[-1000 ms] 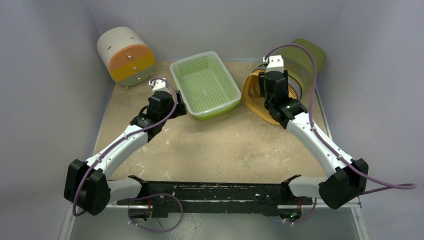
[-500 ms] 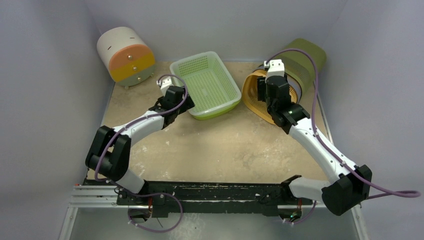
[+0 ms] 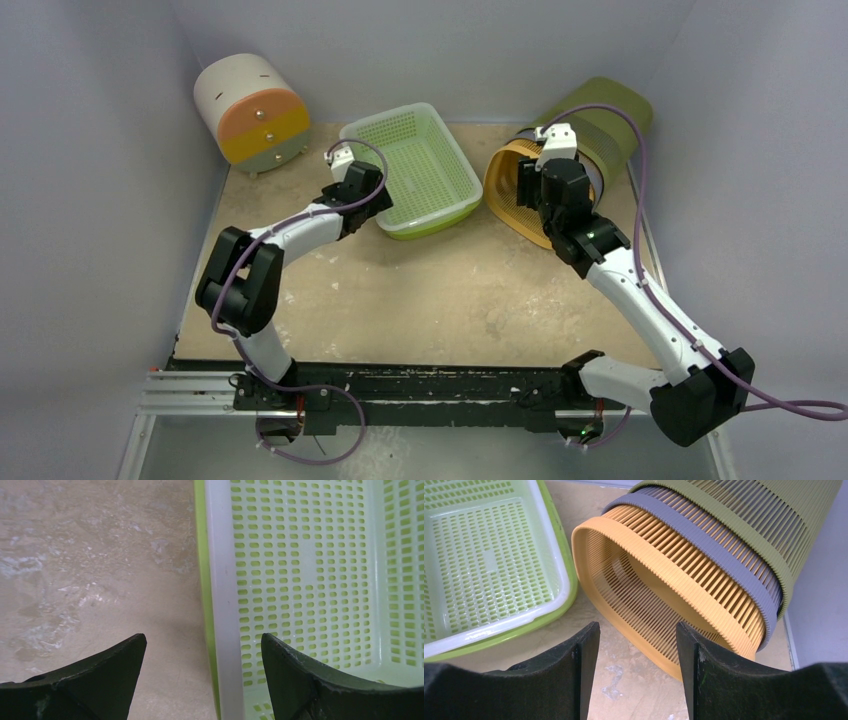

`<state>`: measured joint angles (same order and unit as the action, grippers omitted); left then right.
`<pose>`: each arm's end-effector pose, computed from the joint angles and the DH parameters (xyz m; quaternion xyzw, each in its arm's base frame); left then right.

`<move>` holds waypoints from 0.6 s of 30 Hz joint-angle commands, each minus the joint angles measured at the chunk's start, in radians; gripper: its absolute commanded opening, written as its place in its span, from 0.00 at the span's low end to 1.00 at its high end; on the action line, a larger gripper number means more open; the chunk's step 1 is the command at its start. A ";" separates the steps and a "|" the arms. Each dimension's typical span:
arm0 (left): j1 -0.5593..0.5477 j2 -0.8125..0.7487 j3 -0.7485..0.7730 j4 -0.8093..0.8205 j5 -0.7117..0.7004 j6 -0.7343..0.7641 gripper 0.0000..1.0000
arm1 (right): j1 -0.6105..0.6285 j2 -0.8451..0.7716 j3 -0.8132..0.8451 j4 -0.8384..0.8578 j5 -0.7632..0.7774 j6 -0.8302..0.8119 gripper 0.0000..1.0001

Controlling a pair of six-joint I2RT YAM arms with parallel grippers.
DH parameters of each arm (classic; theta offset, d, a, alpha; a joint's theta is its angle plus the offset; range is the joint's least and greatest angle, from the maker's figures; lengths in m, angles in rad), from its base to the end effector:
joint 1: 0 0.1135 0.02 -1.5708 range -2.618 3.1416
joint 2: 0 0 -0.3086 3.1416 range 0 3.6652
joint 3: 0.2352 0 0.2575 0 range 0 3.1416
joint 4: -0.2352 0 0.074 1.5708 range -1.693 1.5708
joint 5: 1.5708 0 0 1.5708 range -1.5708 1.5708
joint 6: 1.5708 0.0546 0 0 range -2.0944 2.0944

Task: Turn the large container upside down

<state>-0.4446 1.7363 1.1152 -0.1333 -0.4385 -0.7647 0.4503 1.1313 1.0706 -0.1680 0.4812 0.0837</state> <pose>0.3705 -0.1508 0.2364 -0.2280 0.8707 -0.0560 0.4322 0.2464 0.0911 0.4097 0.0071 0.7749 -0.0207 0.6317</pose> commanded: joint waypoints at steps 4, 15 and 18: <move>0.079 0.018 0.059 -0.039 -0.045 0.054 0.78 | -0.004 -0.016 -0.015 0.047 -0.035 0.039 0.60; 0.103 0.090 0.111 -0.004 -0.047 0.080 0.60 | -0.004 -0.047 -0.023 0.038 -0.027 0.040 0.59; 0.123 0.111 0.178 -0.049 -0.072 0.120 0.51 | -0.005 -0.056 -0.031 0.046 -0.028 0.046 0.59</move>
<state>-0.3538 1.8248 1.2022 -0.1509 -0.4507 -0.7113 0.4503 1.1164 1.0424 -0.1616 0.4526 0.1070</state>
